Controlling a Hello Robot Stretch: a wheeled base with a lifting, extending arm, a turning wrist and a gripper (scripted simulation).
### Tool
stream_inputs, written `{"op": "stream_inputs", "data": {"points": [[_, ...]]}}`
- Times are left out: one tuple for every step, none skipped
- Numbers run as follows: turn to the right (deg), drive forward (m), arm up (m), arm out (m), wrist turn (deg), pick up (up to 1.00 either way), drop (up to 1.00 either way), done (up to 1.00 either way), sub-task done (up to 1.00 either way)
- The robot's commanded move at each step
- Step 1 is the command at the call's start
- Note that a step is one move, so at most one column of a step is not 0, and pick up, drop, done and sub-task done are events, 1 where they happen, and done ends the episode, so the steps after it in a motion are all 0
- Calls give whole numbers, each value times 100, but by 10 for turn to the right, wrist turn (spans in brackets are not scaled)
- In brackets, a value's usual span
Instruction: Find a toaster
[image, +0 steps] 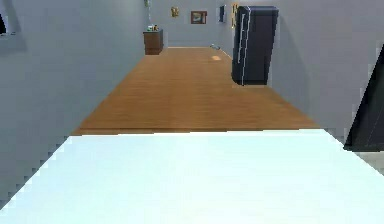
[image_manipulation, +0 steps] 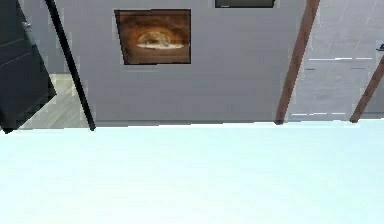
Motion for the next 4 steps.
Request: {"op": "stream_inputs", "data": {"points": [[0,85,0,0,0,0,0,0,0],[-60,0,0,0,0,0,0,0,0],[0,100,0,0,0,0,0,0,0],[0,100,0,0,0,0,0,0,0]]}}
